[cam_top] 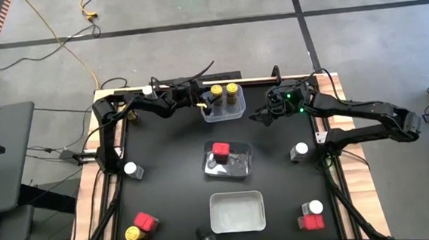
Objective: Sort spices by type
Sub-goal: Put the right yellow seasoning bottle into the transparent bin
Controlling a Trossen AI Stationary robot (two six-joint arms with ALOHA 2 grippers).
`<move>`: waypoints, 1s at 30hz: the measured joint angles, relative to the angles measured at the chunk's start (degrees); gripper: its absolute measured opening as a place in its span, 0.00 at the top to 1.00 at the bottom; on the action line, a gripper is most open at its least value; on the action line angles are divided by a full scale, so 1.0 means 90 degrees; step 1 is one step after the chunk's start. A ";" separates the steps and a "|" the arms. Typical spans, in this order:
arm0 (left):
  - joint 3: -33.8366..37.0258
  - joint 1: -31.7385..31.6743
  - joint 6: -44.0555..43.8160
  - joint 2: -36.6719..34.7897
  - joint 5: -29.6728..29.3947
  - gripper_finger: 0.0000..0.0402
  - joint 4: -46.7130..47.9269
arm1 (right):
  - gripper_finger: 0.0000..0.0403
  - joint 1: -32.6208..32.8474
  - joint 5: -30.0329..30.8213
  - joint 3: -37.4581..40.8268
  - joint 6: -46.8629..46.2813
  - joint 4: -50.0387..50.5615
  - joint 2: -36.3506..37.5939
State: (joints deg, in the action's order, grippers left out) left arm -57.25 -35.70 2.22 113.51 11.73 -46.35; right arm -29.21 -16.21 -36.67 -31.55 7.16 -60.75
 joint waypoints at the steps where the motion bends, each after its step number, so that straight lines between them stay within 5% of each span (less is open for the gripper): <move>1: 0.0000 0.0000 -0.0010 0.0000 -0.0035 0.44 0.0049 | 0.08 0.0000 0.0002 0.0000 0.0000 0.0000 0.0000; 22: 0.0000 0.0036 0.0033 -0.0002 -0.0008 0.43 0.0320 | 0.08 -0.0002 0.0000 0.0000 0.0002 0.0000 0.0000; 30: 0.0000 0.0036 0.0273 -0.0002 -0.0010 0.32 0.0303 | 0.08 0.0000 0.0000 0.0000 0.0000 0.0000 0.0000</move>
State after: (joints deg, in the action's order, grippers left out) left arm -57.25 -35.38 4.68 113.49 11.64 -43.62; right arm -29.21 -16.21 -36.67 -31.55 7.16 -60.75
